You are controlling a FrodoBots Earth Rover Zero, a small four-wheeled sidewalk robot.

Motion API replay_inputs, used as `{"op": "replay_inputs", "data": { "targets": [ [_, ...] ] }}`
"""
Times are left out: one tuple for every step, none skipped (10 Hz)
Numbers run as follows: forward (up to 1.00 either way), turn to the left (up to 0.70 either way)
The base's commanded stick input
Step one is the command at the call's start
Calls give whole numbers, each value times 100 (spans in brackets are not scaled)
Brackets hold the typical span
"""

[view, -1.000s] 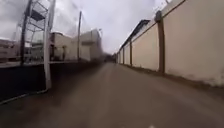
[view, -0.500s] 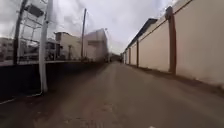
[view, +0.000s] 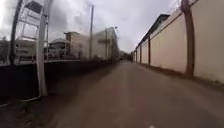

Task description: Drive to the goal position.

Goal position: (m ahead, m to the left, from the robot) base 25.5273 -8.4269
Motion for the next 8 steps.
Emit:
{"op": "replay_inputs", "data": {
  "targets": [
    [70,-18],
    [70,-19],
    [70,-18],
    [70,-18],
    [70,-21],
    [70,-20],
    [70,-17],
    [70,0]
  ]
}}
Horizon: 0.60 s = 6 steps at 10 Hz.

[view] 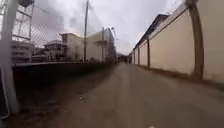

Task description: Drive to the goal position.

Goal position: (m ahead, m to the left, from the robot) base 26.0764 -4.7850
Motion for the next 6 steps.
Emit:
{"op": "replay_inputs", "data": {
  "targets": [
    [70,0],
    [70,0],
    [70,0],
    [70,0],
    [70,0],
    [70,4]
  ]
}}
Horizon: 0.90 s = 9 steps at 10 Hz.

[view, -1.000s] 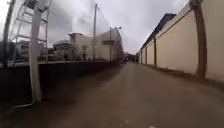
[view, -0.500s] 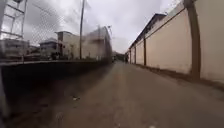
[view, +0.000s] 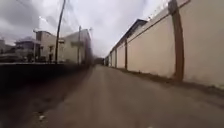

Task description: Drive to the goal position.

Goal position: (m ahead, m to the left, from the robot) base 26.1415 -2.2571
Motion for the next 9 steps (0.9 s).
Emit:
{"op": "replay_inputs", "data": {
  "targets": [
    [70,16],
    [70,-6],
    [70,-22],
    [70,3],
    [70,11],
    [70,10],
    [70,9],
    [70,9],
    [70,9]
  ]
}}
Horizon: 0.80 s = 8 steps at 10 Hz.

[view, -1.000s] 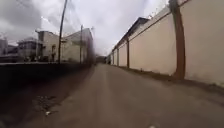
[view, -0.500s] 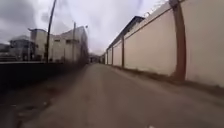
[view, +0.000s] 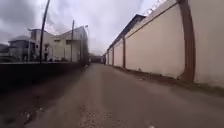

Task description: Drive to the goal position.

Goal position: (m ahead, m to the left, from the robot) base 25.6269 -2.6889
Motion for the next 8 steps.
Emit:
{"op": "replay_inputs", "data": {
  "targets": [
    [70,8],
    [70,8],
    [70,7],
    [70,11],
    [70,15],
    [70,5],
    [70,0],
    [70,0]
  ]
}}
